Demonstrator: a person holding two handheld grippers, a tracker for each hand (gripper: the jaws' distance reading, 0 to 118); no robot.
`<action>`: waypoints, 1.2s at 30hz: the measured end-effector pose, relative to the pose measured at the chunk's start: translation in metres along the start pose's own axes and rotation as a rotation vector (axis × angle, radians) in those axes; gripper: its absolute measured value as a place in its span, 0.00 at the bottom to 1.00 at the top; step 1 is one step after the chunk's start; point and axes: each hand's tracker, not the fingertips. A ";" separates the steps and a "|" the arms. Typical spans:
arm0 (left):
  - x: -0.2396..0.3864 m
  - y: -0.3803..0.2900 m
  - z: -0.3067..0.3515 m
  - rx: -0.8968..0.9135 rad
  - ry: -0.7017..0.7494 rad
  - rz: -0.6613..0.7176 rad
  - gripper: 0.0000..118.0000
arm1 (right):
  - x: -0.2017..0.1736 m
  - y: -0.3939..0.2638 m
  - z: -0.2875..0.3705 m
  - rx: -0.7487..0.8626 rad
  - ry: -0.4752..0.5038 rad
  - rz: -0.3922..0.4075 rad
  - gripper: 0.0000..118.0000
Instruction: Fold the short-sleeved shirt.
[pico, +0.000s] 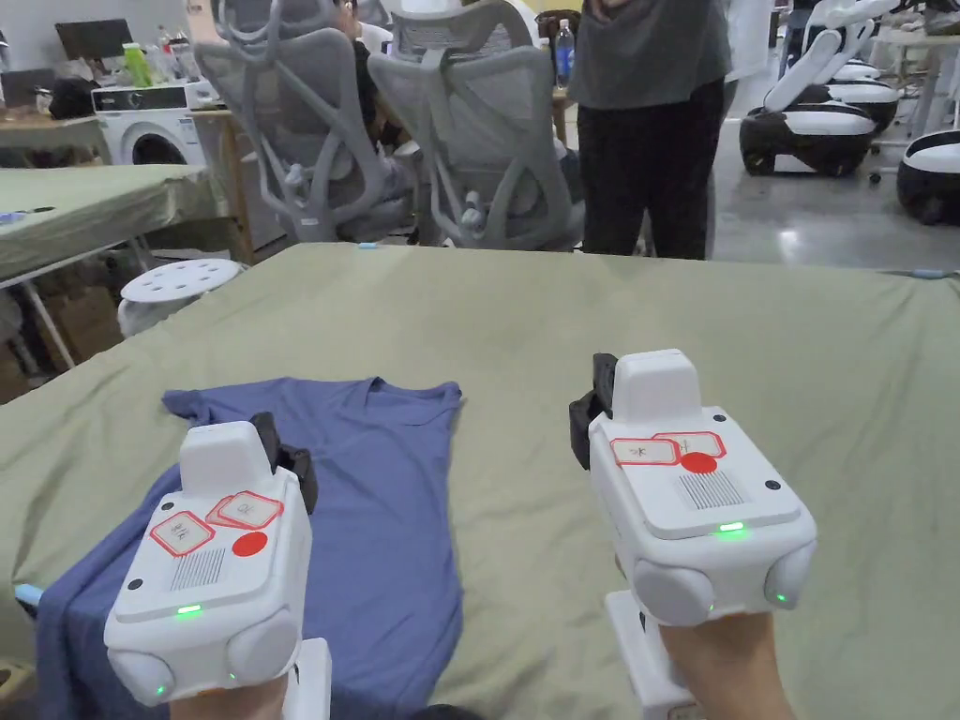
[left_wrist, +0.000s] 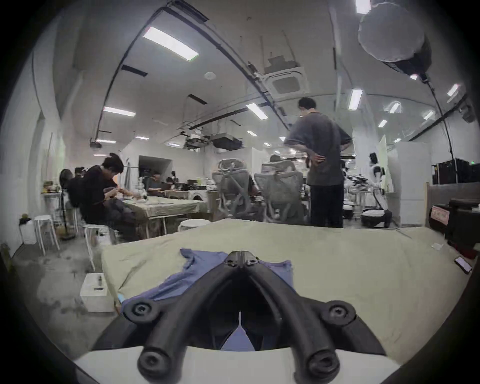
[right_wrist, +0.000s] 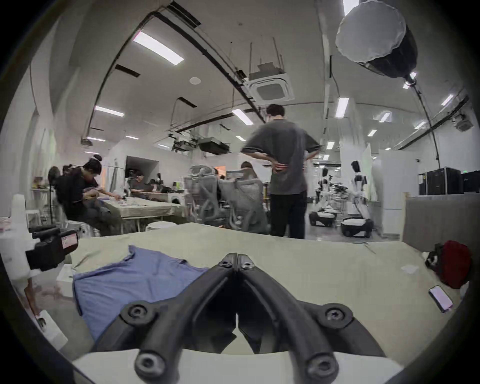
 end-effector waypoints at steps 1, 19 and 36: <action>-0.003 0.000 0.000 0.002 -0.001 0.006 0.00 | -0.003 0.000 -0.002 -0.001 0.007 0.003 0.00; 0.038 -0.030 -0.227 -0.595 -0.219 -0.065 0.97 | 0.015 -0.033 -0.048 -0.089 0.012 -0.006 0.01; 0.064 -0.114 -0.360 -0.827 -0.302 -0.138 0.25 | 0.017 -0.073 -0.102 -0.177 0.020 0.015 0.01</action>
